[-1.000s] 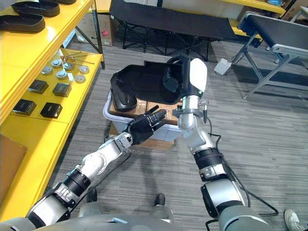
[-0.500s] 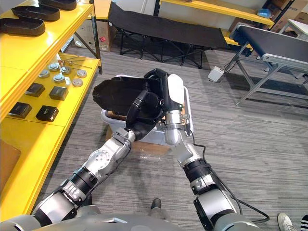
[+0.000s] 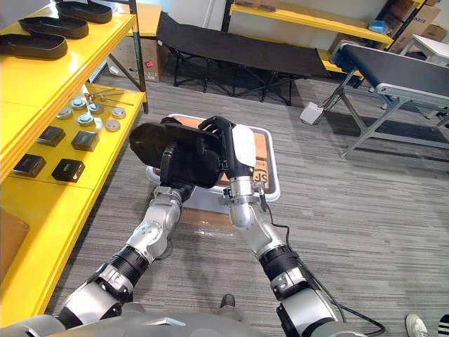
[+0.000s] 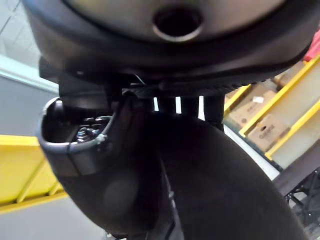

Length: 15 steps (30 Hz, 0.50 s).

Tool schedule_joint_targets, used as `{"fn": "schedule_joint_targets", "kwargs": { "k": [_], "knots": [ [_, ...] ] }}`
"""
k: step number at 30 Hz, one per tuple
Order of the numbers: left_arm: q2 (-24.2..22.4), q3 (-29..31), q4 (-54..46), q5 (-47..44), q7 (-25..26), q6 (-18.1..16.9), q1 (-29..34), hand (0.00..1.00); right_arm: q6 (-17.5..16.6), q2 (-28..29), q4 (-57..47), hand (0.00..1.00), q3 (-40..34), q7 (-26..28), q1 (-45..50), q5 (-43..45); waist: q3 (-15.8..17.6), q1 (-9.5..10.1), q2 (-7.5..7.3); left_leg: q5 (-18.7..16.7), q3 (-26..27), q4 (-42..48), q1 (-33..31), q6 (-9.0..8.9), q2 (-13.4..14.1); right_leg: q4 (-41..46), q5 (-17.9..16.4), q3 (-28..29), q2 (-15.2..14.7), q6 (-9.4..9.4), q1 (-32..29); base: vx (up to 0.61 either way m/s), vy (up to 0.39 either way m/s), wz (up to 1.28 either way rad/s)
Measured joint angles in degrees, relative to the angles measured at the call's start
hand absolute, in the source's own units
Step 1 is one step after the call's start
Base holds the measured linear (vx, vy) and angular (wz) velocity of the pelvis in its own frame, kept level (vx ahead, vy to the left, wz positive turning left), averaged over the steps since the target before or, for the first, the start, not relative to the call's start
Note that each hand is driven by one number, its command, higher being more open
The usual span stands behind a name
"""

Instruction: Walk over and take three plastic housings, then place them on the shelf

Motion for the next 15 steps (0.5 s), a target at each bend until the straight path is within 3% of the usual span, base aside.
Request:
{"fn": "schedule_joint_targets", "kwargs": {
  "k": [4,5,10,15],
  "knots": [
    [-0.21,-0.34,0.0,0.16,-3.83,-0.96,0.05,0.0,-0.03,1.55,-1.07,0.0,-0.61,-0.91,0.36,-0.03,-0.01,-0.13,-0.02,-0.02,0.02,-0.01,0.08,-0.02,-0.01,0.0,-0.01,0.01,-0.01,0.0,0.07,0.0,0.0,0.0],
    [-0.65,-0.49,-0.01,0.2,-4.44,-1.62,0.08,0.0,-0.08,1.57,-2.28,1.0,-0.42,-1.03,1.05,-0.04,-0.01,-0.1,-0.03,-0.04,0.01,-0.01,0.09,-0.04,-0.01,0.0,-0.01,0.0,-0.01,0.01,0.1,0.0,0.0,0.0],
    [-1.86,-0.25,-0.24,2.21,-6.29,-4.57,0.25,0.0,-1.69,3.44,-3.55,1.0,0.77,-3.53,3.18,-0.07,-0.13,-0.71,-0.19,-0.31,0.08,-0.15,0.19,-0.07,-0.01,0.0,-0.07,0.05,-0.03,0.02,0.14,0.0,0.0,0.0],
    [-2.22,2.32,-2.4,13.84,-4.04,-11.64,0.26,0.0,-2.36,3.77,-3.61,1.0,2.33,-6.48,8.47,0.11,-0.74,-1.26,-1.09,-0.49,0.43,-0.06,0.34,-0.09,-0.01,0.0,-0.08,0.3,-0.08,0.01,0.08,0.0,0.0,-0.02]
  ]
}}
